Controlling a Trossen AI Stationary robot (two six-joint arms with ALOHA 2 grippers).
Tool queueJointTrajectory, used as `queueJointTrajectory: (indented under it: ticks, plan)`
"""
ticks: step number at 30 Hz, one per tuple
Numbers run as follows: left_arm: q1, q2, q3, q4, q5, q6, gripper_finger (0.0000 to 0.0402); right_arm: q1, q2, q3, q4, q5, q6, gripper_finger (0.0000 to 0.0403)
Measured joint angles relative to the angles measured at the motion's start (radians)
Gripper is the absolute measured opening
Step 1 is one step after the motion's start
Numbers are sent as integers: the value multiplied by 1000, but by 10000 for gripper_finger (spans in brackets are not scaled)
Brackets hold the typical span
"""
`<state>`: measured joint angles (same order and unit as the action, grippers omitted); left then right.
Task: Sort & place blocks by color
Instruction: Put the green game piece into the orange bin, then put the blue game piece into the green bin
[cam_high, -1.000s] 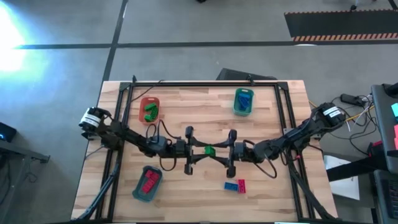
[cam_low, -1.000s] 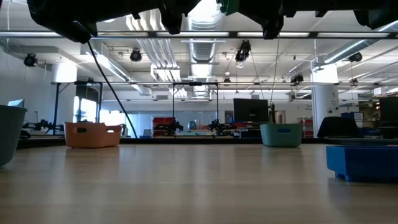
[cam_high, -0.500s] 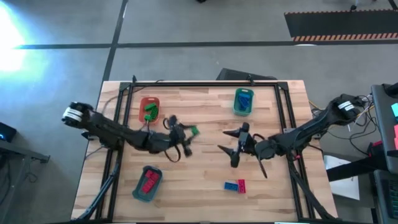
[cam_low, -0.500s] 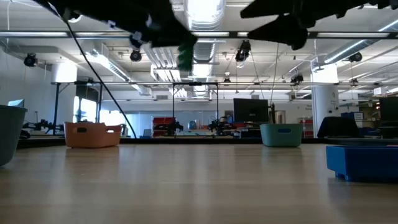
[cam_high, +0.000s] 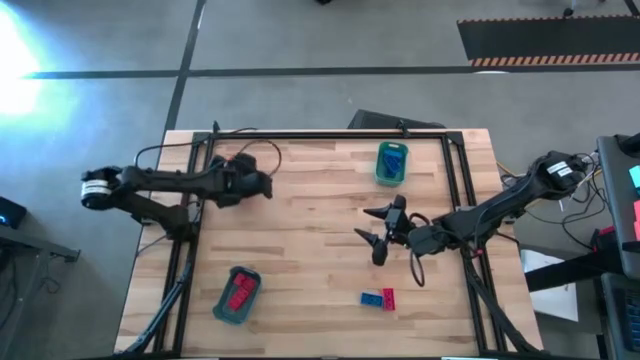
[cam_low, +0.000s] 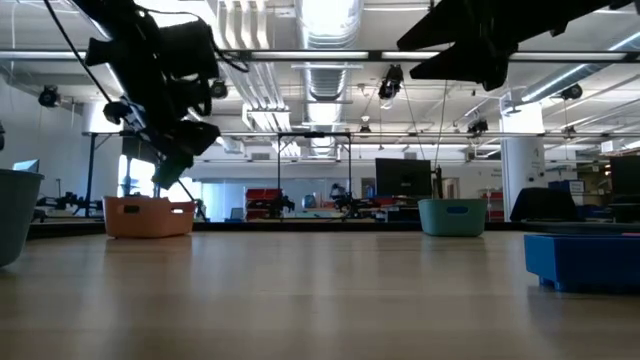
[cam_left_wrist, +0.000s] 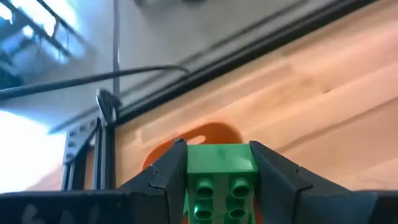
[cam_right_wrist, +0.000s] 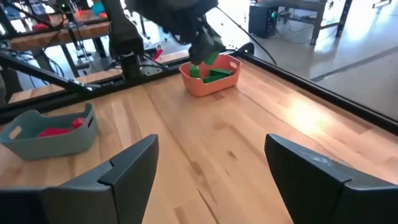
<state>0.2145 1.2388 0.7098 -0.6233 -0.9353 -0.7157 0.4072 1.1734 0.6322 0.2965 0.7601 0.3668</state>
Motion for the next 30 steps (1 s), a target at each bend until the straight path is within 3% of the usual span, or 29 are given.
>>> queueJointTrajectory:
  ticks: [8, 19, 24, 30]
  plan:
    - [140, 9, -2, 5, 43, 49, 172, 0, 5, 0, -7, -2, 16, 282]
    - [135, 9, -2, 6, 45, 48, 182, 1, 7, 0, -9, -14, 46, 283]
    - [86, 9, 3, 14, 46, 49, 182, 0, 7, 0, -13, -96, 119, 281]
    - [-35, 6, 16, 13, 52, 49, 183, 4, 7, 0, -82, -346, 287, 279]
